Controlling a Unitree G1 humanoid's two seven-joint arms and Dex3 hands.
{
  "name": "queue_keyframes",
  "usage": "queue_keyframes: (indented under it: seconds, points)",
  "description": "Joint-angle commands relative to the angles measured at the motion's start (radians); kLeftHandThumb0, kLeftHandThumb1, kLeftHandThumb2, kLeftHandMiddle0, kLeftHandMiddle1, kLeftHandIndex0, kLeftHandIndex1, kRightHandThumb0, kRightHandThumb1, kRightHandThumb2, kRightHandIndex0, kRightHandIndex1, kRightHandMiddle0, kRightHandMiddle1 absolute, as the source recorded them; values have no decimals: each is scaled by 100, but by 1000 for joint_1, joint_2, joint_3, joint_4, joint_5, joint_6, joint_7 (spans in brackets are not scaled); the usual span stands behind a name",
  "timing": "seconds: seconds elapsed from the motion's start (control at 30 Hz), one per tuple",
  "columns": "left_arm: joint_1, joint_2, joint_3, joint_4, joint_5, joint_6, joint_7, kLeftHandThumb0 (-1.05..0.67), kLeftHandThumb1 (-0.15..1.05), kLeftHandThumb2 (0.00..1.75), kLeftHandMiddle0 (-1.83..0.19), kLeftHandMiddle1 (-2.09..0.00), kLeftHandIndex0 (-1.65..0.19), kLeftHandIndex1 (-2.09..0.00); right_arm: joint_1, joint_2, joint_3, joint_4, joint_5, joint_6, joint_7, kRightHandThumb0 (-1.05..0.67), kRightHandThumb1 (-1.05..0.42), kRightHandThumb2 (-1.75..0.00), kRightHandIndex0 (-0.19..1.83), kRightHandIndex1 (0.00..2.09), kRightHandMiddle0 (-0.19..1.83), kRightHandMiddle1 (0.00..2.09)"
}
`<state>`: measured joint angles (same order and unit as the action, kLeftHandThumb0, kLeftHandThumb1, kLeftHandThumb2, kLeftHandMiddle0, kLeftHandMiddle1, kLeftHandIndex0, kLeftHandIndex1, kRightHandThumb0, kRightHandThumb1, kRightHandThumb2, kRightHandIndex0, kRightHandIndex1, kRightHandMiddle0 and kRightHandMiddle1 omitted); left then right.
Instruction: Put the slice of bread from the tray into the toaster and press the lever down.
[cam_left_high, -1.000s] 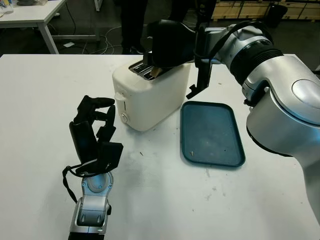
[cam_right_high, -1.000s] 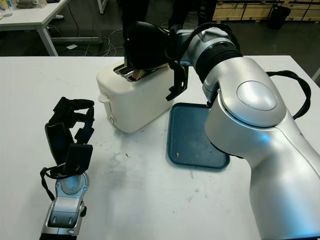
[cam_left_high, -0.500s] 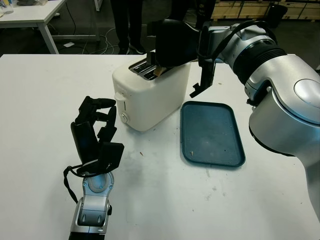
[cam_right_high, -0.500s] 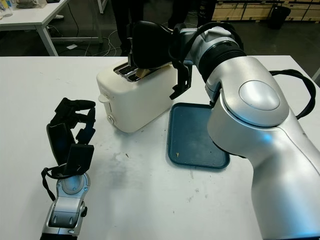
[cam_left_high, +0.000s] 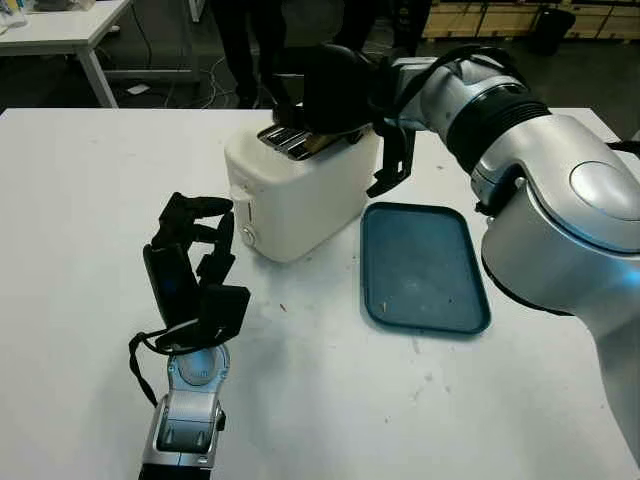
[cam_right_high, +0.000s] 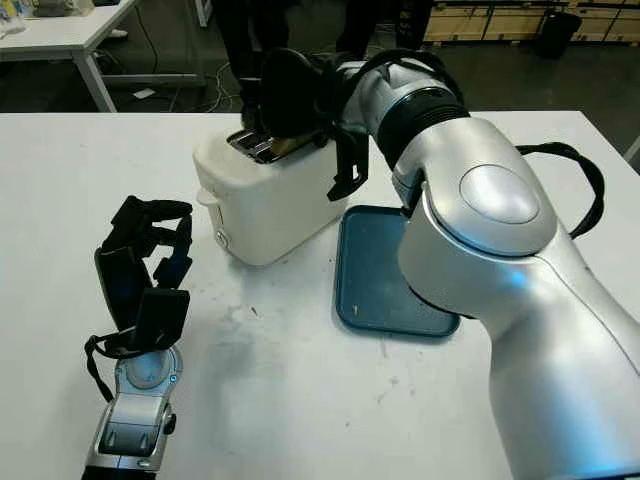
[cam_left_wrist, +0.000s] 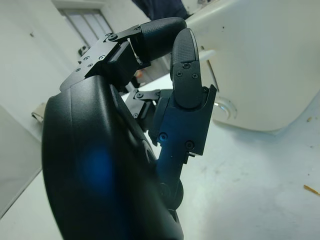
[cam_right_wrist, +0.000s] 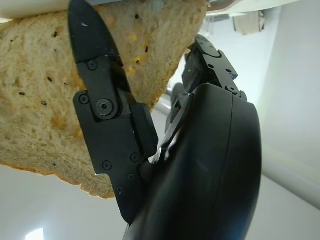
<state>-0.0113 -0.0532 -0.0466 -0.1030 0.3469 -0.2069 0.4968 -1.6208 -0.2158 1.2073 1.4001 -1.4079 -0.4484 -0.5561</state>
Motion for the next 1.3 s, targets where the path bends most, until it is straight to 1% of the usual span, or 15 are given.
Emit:
queue_keyframes:
  seconds: [0.0, 0.17, 0.3, 0.37, 0.4, 0.53, 0.63, 0.77, 0.93, 1.0, 1.1, 1.17, 1.23, 1.27]
  points:
    - [-4, -36, -8, -3, -1, -2, 5, -42, 92, 31, -64, -157, -61, -123, -25, 11, -14, -3, 22, -3, 10, -91, -77, 0, 0, 0, 8, 0]
    - [-4, -35, -10, -2, -4, -5, 3, -42, 92, 30, -64, -158, -61, -123, -38, 29, -28, -6, 33, 10, 39, -89, -76, -1, 0, 0, 1, 0]
    - [-6, -34, -15, 9, 2, -15, 9, -41, 92, 31, -65, -161, -60, -124, -57, 48, -76, -7, 82, -11, 84, -88, -77, -1, 0, 0, 0, 0]
    - [-6, -36, -17, 12, 0, -19, 9, -39, 92, 31, -64, -161, -60, -124, -71, 57, -104, -12, 111, -21, 92, -91, -78, -1, 0, 0, 0, 0]
    - [-6, -38, -18, 12, -3, -19, 9, -39, 92, 31, -64, -161, -59, -124, -80, 61, -128, -15, 134, -32, 89, -92, -78, 0, 0, 0, 0, 0]
    - [-9, -41, -20, 18, -7, -17, 10, -41, 92, 30, -64, -161, -59, -125, -117, 80, -260, -26, 270, -105, 159, -92, -76, 0, 0, 0, 0, 0]
    - [-12, -39, -23, 21, 2, -13, 14, -42, 92, 31, -64, -159, -59, -126, -150, 88, -324, -35, 334, -139, 201, -97, -76, 0, 0, 0, 0, 0]
    - [-13, -40, -25, 29, 2, -19, 21, -42, 92, 30, -62, -157, -59, -126, -175, 81, -402, -42, 407, -159, 288, -95, -74, 0, 0, 0, 0, 0]
    - [-10, -33, -21, 37, -4, -29, 24, -41, 92, 29, -61, -158, -60, -127, -184, 38, -525, -53, 527, -184, 398, -97, -74, -1, 0, 0, 2, 1]
    - [-8, -30, -20, 41, -3, -31, 23, -42, 92, 29, -61, -157, -60, -128, -182, 10, -614, -56, 617, -196, 482, -97, -72, 0, 1, 0, 5, 3]
    - [-6, -27, -21, 40, -2, -27, 18, -42, 92, 29, -61, -157, -59, -127, -167, -27, -758, -64, 768, -182, 617, -99, -71, 0, 5, 3, 8, 6]
    - [-5, -26, -20, 37, -6, -25, 14, -42, 92, 30, -61, -156, -59, -127, -151, -65, -816, -76, 822, -185, 644, -93, -70, 0, 10, 8, 12, 8]
    - [-4, -27, -18, 35, -18, -25, 6, -43, 92, 30, -61, -156, -59, -126, -115, -119, -847, -95, 844, -216, 624, -86, -70, 0, 13, 13, 16, 10]
    - [-5, -26, -17, 35, -24, -25, 2, -43, 92, 30, -61, -157, -59, -126, -90, -147, -858, -104, 850, -237, 607, -84, -70, 0, 9, 26, 19, 9]
